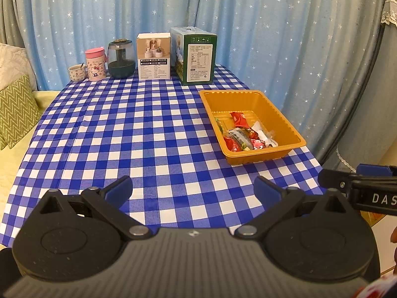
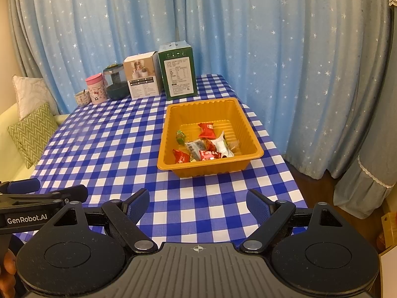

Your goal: Organize snacks

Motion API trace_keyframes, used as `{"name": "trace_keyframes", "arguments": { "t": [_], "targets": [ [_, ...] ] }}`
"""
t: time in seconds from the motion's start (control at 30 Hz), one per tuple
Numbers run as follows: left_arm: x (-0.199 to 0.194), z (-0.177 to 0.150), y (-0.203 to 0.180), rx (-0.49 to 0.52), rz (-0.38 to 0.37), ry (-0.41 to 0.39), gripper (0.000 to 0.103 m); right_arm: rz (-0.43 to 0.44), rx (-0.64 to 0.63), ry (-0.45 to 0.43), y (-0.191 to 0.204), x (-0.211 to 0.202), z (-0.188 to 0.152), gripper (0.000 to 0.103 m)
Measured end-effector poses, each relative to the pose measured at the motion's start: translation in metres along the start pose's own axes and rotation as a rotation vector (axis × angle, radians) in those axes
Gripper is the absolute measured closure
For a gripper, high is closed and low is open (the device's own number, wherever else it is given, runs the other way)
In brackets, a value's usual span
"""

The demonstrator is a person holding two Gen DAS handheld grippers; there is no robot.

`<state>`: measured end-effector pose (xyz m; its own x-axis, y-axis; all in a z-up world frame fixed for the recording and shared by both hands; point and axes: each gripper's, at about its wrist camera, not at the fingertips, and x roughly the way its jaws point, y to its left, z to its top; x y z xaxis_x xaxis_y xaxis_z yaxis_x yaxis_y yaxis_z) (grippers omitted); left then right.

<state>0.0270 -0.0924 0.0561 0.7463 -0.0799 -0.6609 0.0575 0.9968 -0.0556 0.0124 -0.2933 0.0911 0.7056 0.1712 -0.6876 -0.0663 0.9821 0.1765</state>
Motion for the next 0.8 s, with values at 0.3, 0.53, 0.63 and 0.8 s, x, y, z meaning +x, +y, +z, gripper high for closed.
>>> {"name": "trace_keyframes", "arguments": {
  "t": [0.3,0.53,0.63,0.8],
  "targets": [
    [-0.0005,0.0,-0.0006,0.003,0.001,-0.001,0.0,-0.002,0.002,-0.002,-0.0002,-0.0006,0.0002,0.018],
    [-0.0009,-0.0008,-0.0006,0.004,0.001,-0.002,0.0,-0.007,0.007,-0.004,-0.0027,0.0001,0.0012,0.018],
    [-0.0011,-0.001,-0.0005,0.006,0.0,-0.001,0.0,-0.005,0.006,-0.005,-0.0031,0.0002,0.0013,0.018],
    [-0.0013,-0.0017,-0.001,0.007,-0.001,-0.001,0.0,-0.007,0.007,-0.004,-0.0029,0.0001,0.0011,0.018]
  ]
}}
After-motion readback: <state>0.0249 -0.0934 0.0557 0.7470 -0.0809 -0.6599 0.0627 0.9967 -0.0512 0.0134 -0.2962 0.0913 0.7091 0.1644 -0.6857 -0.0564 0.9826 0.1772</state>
